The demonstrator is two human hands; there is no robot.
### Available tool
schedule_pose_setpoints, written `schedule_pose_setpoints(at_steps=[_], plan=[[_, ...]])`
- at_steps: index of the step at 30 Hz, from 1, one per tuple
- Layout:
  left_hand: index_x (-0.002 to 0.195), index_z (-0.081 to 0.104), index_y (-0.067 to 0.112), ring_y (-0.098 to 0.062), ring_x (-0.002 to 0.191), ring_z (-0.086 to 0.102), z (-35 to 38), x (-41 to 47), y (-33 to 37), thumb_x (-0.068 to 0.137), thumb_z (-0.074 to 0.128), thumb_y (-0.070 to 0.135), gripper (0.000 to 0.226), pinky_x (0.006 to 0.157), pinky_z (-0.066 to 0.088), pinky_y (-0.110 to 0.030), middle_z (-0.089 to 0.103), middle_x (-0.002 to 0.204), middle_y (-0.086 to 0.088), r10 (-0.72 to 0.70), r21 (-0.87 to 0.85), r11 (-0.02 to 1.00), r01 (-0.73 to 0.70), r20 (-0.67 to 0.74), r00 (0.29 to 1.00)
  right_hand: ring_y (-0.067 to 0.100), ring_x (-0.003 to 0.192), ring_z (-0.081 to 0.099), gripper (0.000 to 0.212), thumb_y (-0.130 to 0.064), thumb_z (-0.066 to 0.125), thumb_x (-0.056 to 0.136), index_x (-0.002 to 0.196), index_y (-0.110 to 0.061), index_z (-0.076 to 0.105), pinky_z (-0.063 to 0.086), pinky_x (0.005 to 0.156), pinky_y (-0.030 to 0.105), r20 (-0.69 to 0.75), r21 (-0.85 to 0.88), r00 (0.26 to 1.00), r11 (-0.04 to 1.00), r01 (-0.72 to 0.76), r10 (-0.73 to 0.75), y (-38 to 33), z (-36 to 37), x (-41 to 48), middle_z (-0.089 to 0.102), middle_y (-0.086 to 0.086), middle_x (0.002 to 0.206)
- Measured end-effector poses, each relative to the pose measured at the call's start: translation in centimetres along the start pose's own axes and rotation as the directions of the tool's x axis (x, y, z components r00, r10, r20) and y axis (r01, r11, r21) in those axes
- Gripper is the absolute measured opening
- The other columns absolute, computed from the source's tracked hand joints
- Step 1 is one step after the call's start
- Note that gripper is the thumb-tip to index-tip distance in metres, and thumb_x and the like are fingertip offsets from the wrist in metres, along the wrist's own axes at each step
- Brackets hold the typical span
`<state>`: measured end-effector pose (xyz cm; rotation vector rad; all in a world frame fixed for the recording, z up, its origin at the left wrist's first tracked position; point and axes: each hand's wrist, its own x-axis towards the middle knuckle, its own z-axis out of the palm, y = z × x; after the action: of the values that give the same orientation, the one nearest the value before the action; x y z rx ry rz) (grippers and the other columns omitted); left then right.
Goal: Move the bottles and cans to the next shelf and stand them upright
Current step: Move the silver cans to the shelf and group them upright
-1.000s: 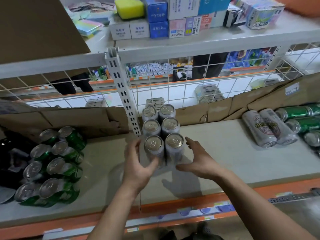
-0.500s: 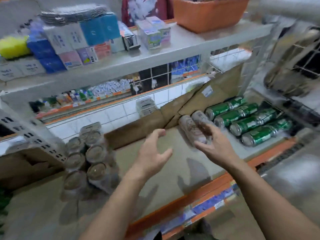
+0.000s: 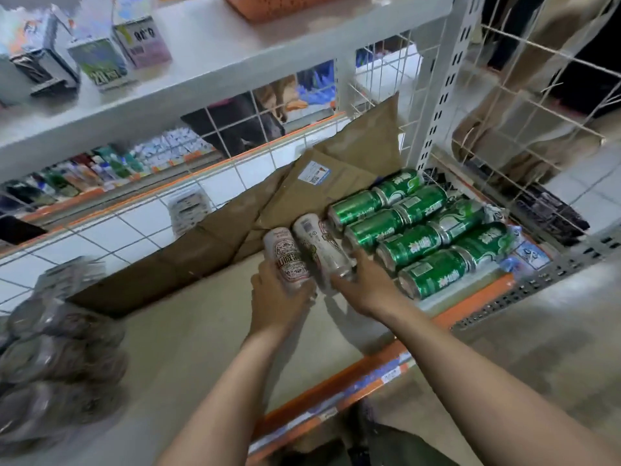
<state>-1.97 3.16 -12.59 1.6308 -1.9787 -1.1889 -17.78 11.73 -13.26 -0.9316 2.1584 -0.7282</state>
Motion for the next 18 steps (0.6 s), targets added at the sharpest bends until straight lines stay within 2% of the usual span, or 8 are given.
schedule_pose_setpoints(at_steps=[2,4,6,8,11,13,15,18], plan=[[0.129,0.038,0.029,-0.024,0.107,0.065,0.5,0.2,-0.1,0.065,0.080,0.052,0.080,0.084,0.059,-0.039,0.055,0.119,-0.002,-0.094,-0.065,0.993,0.096,0.021,0.995,0.030,0.102,0.066,0.065,-0.042,0.066,0.092,0.144,-0.012,0.039,0.053,0.080,0.039,0.001,0.045,1.000,0.999,-0.009,0.009,-0.2,0.8,1.0,0.067,0.013,0.123],[0.126,0.035,0.025,-0.013,0.088,0.068,0.9,0.2,0.0,0.078,0.085,0.036,0.070,0.059,0.055,-0.015,0.064,0.107,0.000,-0.144,-0.141,0.978,0.151,0.058,0.988,0.028,0.099,0.067,0.065,-0.040,0.076,0.085,0.135,-0.012,0.046,0.055,0.079,0.039,-0.027,0.094,1.000,0.996,-0.008,0.011,-0.3,1.1,1.7,0.069,0.010,0.117],[0.123,0.035,0.017,-0.004,0.075,0.062,0.7,-0.1,0.3,0.086,0.081,0.023,0.059,0.045,0.045,-0.008,0.059,0.092,0.008,-0.164,-0.147,0.973,0.176,0.089,0.982,0.026,0.098,0.068,0.065,-0.044,0.080,0.079,0.129,-0.015,0.052,0.056,0.078,0.038,-0.043,0.099,0.999,0.995,-0.006,0.011,-0.2,1.2,1.9,0.070,0.005,0.112],[0.119,0.038,0.016,-0.006,0.069,0.062,-0.1,-0.3,0.4,0.086,0.079,0.030,0.054,0.049,0.050,-0.015,0.060,0.086,0.008,-0.198,-0.135,0.970,0.203,0.053,0.979,0.024,0.097,0.069,0.065,-0.055,0.076,0.075,0.126,-0.019,0.056,0.057,0.077,0.040,-0.085,0.067,0.996,0.998,0.014,-0.009,0.0,0.9,1.5,0.071,0.001,0.108],[0.111,0.042,0.030,-0.018,0.069,0.068,-2.6,-0.7,0.9,0.079,0.075,0.053,0.051,0.065,0.059,-0.038,0.069,0.086,0.004,-0.215,0.003,0.976,0.216,-0.060,0.975,0.025,0.098,0.064,0.064,-0.059,0.074,0.071,0.123,-0.023,0.059,0.054,0.076,0.040,-0.216,-0.054,0.972,0.995,0.084,-0.094,-0.1,-1.0,0.6,0.064,-0.001,0.109],[0.105,0.043,0.038,-0.024,0.073,0.069,-4.4,-0.7,1.5,0.073,0.072,0.063,0.050,0.066,0.057,-0.037,0.069,0.088,0.008,-0.175,0.076,0.979,0.190,-0.166,0.970,0.026,0.101,0.061,0.064,-0.051,0.079,0.070,0.124,-0.023,0.059,0.052,0.077,0.038,-0.302,-0.072,0.935,0.982,0.172,-0.186,-0.8,-2.6,0.3,0.061,0.001,0.113],[0.106,0.046,0.039,-0.026,0.087,0.067,-5.8,-0.8,2.4,0.072,0.073,0.060,0.049,0.069,0.048,-0.031,0.064,0.089,0.013,-0.070,0.137,0.985,0.107,-0.251,0.965,0.025,0.103,0.060,0.066,-0.043,0.084,0.069,0.126,-0.022,0.058,0.051,0.079,0.036,-0.355,-0.045,0.899,0.965,0.258,-0.257,-2.3,-3.8,0.2,0.060,0.002,0.116],[0.104,0.047,0.043,-0.025,0.098,0.064,-6.4,-0.5,3.4,0.070,0.077,0.054,0.047,0.071,0.042,-0.028,0.052,0.080,0.018,0.061,0.154,0.988,-0.018,-0.282,0.958,0.024,0.102,0.056,0.066,-0.033,0.084,0.068,0.126,-0.025,0.054,0.041,0.074,0.032,-0.311,-0.040,0.883,0.933,0.357,-0.351,-4.0,-3.8,0.9,0.060,0.002,0.109]])
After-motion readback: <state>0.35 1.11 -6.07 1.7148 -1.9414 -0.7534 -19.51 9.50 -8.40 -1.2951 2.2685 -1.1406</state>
